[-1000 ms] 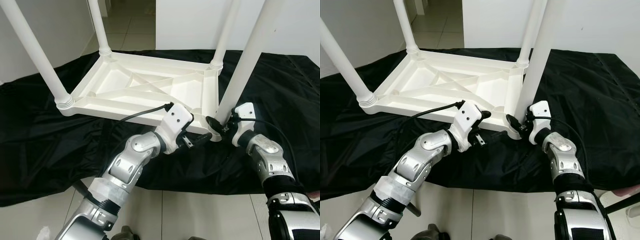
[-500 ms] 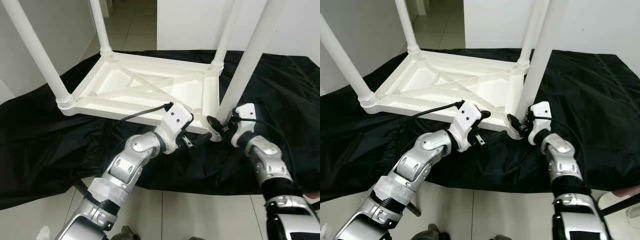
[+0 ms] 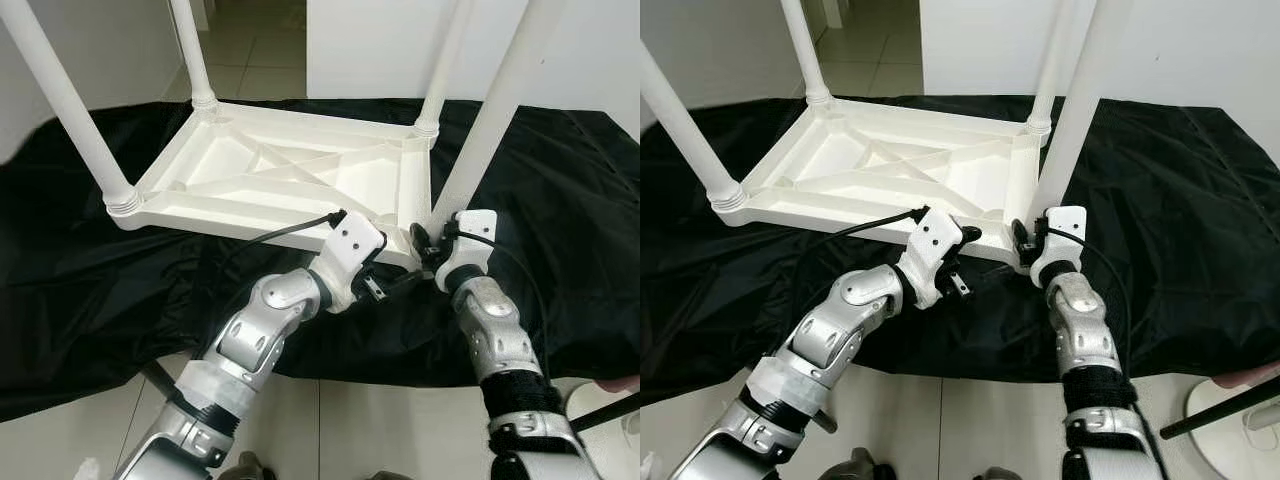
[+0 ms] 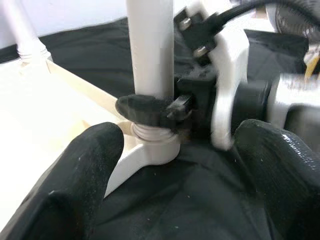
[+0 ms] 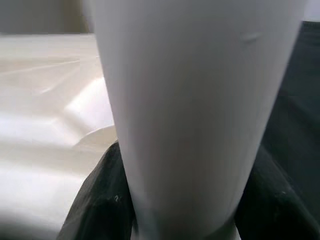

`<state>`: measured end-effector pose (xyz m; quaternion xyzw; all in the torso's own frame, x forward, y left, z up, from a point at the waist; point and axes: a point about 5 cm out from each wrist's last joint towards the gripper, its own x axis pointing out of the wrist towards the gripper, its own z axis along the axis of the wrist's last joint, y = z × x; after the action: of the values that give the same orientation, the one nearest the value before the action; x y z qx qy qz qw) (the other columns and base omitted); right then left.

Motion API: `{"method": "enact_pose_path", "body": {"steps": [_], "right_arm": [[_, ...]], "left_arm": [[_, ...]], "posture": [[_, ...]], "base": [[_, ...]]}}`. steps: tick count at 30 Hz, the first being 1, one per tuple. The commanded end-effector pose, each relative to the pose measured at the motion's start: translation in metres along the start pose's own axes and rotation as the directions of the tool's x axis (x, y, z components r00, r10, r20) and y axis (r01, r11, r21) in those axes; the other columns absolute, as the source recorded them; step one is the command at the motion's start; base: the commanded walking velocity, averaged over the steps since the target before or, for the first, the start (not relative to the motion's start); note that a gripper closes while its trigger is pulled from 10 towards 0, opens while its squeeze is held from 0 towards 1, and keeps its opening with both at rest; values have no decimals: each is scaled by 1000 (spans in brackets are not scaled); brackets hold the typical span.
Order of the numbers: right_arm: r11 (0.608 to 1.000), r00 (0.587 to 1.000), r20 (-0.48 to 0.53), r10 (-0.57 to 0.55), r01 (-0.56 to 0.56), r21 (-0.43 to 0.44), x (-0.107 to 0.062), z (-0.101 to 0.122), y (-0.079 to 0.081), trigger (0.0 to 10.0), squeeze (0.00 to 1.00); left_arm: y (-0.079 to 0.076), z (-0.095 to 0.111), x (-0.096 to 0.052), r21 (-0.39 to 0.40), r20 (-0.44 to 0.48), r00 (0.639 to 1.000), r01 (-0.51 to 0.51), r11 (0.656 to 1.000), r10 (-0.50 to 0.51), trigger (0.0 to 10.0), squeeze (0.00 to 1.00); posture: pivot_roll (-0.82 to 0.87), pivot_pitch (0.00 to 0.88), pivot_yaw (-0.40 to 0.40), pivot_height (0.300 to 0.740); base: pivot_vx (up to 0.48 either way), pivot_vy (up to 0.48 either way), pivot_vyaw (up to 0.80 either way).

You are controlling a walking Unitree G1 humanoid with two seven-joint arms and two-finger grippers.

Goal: Building children table

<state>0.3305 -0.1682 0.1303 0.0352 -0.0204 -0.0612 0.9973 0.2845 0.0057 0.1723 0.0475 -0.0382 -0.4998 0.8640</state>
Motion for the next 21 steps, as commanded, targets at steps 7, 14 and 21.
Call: {"method": "enact_pose_path", "body": {"steps": [7,14,21], "right_arm": [[980,980,-35,-193,195,34,-7,-3,-2,10000,0],[992,992,-10,-123,123,26,-8,3,7,10000,1000],[999,999,33,-39,38,27,-9,9,-2,10000,1000]], "left_arm": [[0,-2,-2,3,-7,1000,-5,1000,5,10000,0],[1,-1,-3,9,-9,1000,-10,1000,10,10000,0],[0,-2,-4,6,-11,1000,-11,1000,11,10000,0]], "posture": [[6,0,-4,740],[8,0,-4,740],[15,0,-9,740]], "base": [[0,0,0],[0,0,0],[0,0,0]]}}
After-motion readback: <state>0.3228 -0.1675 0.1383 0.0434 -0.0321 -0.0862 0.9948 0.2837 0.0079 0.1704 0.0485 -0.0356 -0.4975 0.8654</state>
